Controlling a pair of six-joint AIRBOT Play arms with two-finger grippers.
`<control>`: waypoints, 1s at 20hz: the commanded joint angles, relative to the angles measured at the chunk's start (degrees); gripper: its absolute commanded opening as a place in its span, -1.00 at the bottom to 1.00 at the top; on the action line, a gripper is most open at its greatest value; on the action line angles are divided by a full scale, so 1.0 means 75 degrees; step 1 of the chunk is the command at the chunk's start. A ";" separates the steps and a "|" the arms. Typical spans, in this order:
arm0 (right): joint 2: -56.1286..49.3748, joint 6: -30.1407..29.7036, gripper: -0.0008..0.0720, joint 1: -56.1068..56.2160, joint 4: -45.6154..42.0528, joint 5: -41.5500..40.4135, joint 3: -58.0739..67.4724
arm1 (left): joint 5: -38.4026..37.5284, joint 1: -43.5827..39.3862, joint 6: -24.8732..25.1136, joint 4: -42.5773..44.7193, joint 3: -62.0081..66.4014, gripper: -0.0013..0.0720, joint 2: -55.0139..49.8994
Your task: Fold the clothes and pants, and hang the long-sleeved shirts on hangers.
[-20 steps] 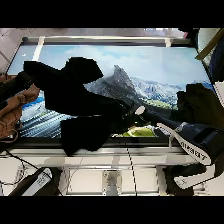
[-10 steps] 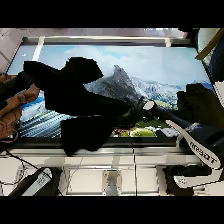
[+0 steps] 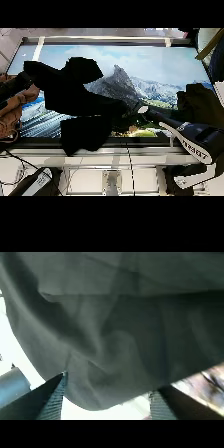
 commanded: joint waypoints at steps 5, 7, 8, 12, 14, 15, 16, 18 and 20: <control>0.0306 -0.0061 -0.95 -0.0216 0.0119 -0.0134 0.0376 | 0.0017 0.0452 0.0067 0.0012 0.0006 -0.92 0.0015; 0.0909 0.0067 -0.95 -0.0988 -0.0898 0.0921 0.0568 | -0.0160 0.1154 0.0064 0.0178 0.0006 -0.92 0.0017; 0.1338 0.0309 -0.95 -0.1495 -0.1431 0.1498 0.0662 | -0.0417 0.1510 0.0061 0.0286 0.0006 -0.92 0.0017; 0.3156 0.1040 -0.95 -0.3468 -0.2958 0.3413 0.1384 | -0.1317 0.2579 0.0055 0.1250 0.0006 -0.92 0.0017; 0.3789 0.1274 -0.95 -0.4258 -0.3491 0.3891 0.2136 | -0.1358 0.2736 0.0032 0.1416 0.0006 -0.92 0.0017; 0.3946 0.1399 -0.95 -0.4517 -0.3733 0.4007 0.2573 | -0.1399 0.2736 0.0035 0.1422 0.0006 -0.92 0.0017; 0.4004 0.1405 -0.95 -0.4709 -0.3978 0.4097 0.3089 | -0.1501 0.2736 0.0035 0.1422 0.0006 -0.92 0.0017; 0.3949 0.1402 -0.95 -0.4902 -0.4596 0.4115 0.3972 | -0.1606 0.2736 0.0035 0.1425 0.0006 -0.92 0.0017; 0.3794 0.1399 -0.95 -0.4951 -0.5560 0.4118 0.4669 | -0.1606 0.2739 0.0035 0.1428 0.0006 -0.92 0.0017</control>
